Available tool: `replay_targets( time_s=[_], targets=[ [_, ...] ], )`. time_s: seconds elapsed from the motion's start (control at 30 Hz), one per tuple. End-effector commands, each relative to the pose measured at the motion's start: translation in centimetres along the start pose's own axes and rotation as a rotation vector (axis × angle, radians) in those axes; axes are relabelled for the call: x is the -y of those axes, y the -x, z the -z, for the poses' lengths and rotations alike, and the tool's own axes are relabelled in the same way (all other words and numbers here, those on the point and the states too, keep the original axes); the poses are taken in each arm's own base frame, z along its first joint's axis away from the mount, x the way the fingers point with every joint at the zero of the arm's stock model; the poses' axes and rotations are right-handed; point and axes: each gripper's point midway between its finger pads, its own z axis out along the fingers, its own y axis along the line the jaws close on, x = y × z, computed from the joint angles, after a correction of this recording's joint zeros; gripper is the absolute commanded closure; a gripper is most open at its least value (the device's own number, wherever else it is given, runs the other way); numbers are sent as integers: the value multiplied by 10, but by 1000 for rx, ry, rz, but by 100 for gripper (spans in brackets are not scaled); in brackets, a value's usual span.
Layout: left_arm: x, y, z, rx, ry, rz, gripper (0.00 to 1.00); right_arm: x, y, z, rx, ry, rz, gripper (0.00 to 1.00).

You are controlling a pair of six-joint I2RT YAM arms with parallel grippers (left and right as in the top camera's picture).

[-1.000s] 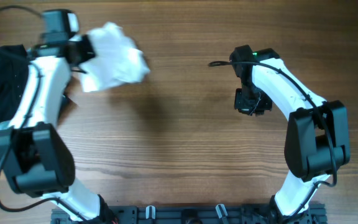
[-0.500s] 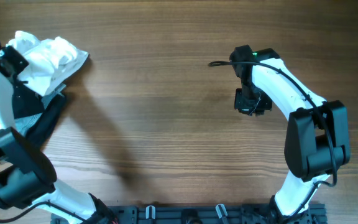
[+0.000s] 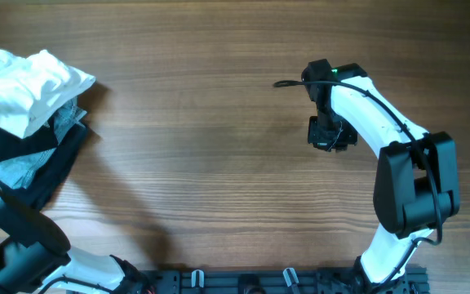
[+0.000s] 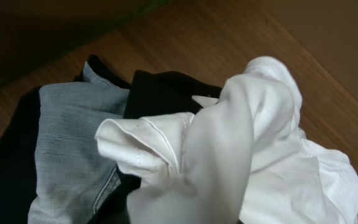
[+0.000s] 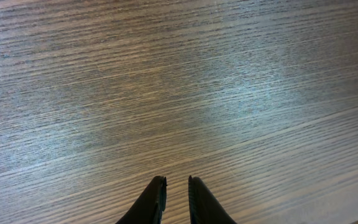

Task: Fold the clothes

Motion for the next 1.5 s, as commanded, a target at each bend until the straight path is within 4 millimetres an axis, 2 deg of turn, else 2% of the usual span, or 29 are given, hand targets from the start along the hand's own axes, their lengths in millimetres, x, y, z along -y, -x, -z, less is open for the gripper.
replay_targets(
  time_s=[0.0,0.23,0.4,0.5,0.57,0.67,0.8,0.9,0.93,1.0,1.07,1.1,1.17,1.23,1.27,1.3,1.4,1.47],
  targets=[
    [-9,26,18,75,4,11,78,2,-2,5,9,9,14,82],
    [-40,27,20,66,52,54,69,2,-2,5,11,10,13,82],
    [-49,25,20,52,67,66,68,1,0,5,17,12,14,82],
    [-46,24,20,48,55,66,56,1,0,5,17,12,14,82],
    [-25,21,20,28,-64,62,56,1,1,5,20,14,12,82],
    [32,16,33,-12,-376,41,61,-7,5,6,32,53,9,75],
    [80,1,40,-57,-497,-17,60,-33,14,9,58,193,35,71],
    [127,-25,44,-114,-542,-93,59,-61,24,18,95,346,86,68],
    [141,-36,46,-134,-540,-124,57,-68,27,21,110,389,101,64],
    [163,-58,48,-171,-533,-199,55,-81,33,28,137,476,142,60],
    [183,-83,52,-215,-523,-274,49,-88,39,35,160,544,178,56],
    [201,-115,57,-273,-493,-363,44,-87,47,43,183,588,185,50],
    [209,-145,63,-340,-440,-432,32,-77,58,51,207,597,172,39],
    [210,-174,72,-412,-396,-495,18,-62,69,61,225,598,150,19],
    [208,-187,78,-454,-375,-521,12,-53,73,67,239,597,160,15],
    [205,-201,85,-504,-363,-543,1,-44,77,73,250,592,173,12],
    [187,-227,100,-635,-308,-568,0,-20,78,91,243,581,186,1],
    [167,-241,112,-739,-236,-524,0,-7,73,100,229,578,170,1]
  ],
)
